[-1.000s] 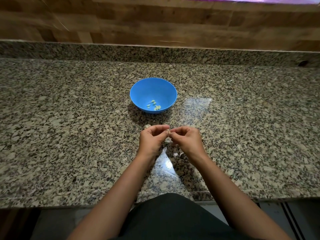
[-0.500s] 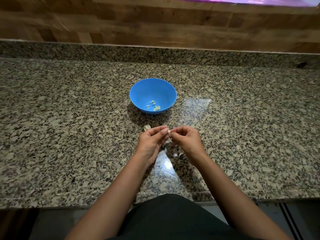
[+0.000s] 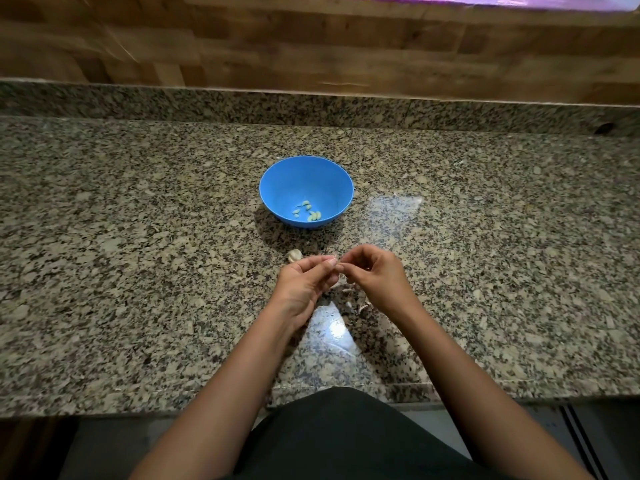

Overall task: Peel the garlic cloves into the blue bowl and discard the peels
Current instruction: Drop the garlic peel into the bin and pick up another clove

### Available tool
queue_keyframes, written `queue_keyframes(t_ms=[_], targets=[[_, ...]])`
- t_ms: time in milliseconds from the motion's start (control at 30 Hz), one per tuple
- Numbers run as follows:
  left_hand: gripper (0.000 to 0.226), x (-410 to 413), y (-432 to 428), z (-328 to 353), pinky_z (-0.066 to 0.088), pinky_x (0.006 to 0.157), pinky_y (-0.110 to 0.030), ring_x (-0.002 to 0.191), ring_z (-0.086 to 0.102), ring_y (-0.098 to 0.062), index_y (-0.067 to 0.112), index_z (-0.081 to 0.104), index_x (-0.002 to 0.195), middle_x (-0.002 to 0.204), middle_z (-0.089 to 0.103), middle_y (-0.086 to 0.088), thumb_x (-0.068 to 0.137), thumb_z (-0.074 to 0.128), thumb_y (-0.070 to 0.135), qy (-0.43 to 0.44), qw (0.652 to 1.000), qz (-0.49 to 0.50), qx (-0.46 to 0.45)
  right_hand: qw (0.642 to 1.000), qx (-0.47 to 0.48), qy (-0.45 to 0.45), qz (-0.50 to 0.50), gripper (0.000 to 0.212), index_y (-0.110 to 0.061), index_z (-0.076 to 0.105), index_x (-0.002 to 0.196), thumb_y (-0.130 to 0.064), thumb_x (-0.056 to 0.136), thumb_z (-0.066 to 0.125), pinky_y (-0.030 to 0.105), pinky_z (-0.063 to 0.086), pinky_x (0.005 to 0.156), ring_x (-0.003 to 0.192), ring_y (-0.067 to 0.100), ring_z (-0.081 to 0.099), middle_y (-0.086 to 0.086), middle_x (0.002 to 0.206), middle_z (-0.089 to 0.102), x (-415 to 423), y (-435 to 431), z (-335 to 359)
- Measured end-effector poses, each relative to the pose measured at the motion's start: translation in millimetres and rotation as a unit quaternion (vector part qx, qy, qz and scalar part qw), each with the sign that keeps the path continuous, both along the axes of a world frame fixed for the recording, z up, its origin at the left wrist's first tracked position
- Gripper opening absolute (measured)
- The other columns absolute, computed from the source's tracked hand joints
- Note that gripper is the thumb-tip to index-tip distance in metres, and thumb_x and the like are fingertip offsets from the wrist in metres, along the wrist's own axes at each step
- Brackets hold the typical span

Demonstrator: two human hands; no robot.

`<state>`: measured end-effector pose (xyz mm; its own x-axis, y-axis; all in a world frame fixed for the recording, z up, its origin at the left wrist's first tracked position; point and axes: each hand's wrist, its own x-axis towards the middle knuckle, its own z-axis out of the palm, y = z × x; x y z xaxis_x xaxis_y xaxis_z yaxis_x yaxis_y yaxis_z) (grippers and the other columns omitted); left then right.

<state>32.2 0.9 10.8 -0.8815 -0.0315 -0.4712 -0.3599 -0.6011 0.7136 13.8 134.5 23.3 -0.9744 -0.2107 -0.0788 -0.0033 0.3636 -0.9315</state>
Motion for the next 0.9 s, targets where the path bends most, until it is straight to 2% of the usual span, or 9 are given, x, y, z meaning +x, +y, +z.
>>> queue_keyframes(t_ms=[67, 333, 467, 633, 800, 900], targets=[[0.006, 0, 0, 1, 0.055, 0.062, -0.016, 0.061, 0.064, -0.011, -0.002, 0.063, 0.085, 0.073, 0.069, -0.01, 0.084, 0.059, -0.005, 0.001, 1.0, -0.009, 0.015, 1.0, 0.001, -0.007, 0.006, 0.014, -0.02, 0.06, 0.077, -0.009, 0.085, 0.064, 0.03, 0.052, 0.066, 0.067, 0.012, 0.057, -0.001, 0.074, 0.062, -1, 1, 0], [0.012, 1, 1, 2, 0.055, 0.061, -0.016, 0.064, 0.064, -0.011, -0.006, 0.061, 0.097, 0.077, 0.069, -0.012, 0.088, 0.055, -0.002, -0.016, 0.996, -0.031, 0.079, 0.999, 0.036, -0.003, 0.04, 0.019, -0.022, 0.052, 0.082, -0.007, 0.095, 0.049, 0.025, 0.049, 0.063, 0.069, 0.011, 0.055, -0.001, 0.08, 0.06, 2, -1, -4], [0.019, 3, 3, 2, 0.054, 0.064, -0.017, 0.071, 0.059, -0.012, -0.007, 0.062, 0.102, 0.085, 0.067, -0.013, 0.091, 0.05, 0.001, -0.006, 0.994, -0.053, 0.094, 0.99, 0.107, 0.086, 0.039, 0.011, -0.015, 0.05, 0.087, -0.006, 0.093, 0.049, 0.011, 0.045, 0.06, 0.069, 0.0, 0.051, -0.007, 0.083, 0.054, 2, -4, -10], [0.019, 2, 4, 2, 0.055, 0.062, -0.018, 0.07, 0.061, -0.013, -0.009, 0.061, 0.103, 0.086, 0.067, -0.014, 0.09, 0.051, 0.001, -0.013, 0.995, -0.039, 0.087, 0.958, 0.179, 0.222, 0.026, 0.005, -0.008, 0.053, 0.094, -0.003, 0.092, 0.05, 0.016, 0.044, 0.066, 0.076, 0.009, 0.046, -0.002, 0.093, 0.043, 4, -4, -16], [0.013, 1, 7, 3, 0.05, 0.057, -0.015, 0.062, 0.057, -0.011, -0.001, 0.062, 0.096, 0.075, 0.064, -0.009, 0.091, 0.051, 0.005, -0.022, 0.993, 0.004, 0.112, 0.955, 0.191, 0.221, 0.049, 0.005, -0.007, 0.053, 0.096, -0.005, 0.092, 0.05, 0.022, 0.05, 0.067, 0.076, 0.011, 0.05, -0.002, 0.097, 0.042, 7, -3, -18], [0.011, -1, 5, 1, 0.048, 0.057, -0.015, 0.066, 0.055, -0.011, 0.001, 0.062, 0.095, 0.077, 0.064, -0.008, 0.09, 0.053, 0.004, -0.023, 0.993, 0.016, 0.116, 0.966, 0.168, 0.192, 0.051, 0.006, -0.012, 0.049, 0.091, -0.006, 0.092, 0.051, 0.017, 0.048, 0.07, 0.076, 0.004, 0.046, -0.004, 0.095, 0.043, 10, -4, -19]])
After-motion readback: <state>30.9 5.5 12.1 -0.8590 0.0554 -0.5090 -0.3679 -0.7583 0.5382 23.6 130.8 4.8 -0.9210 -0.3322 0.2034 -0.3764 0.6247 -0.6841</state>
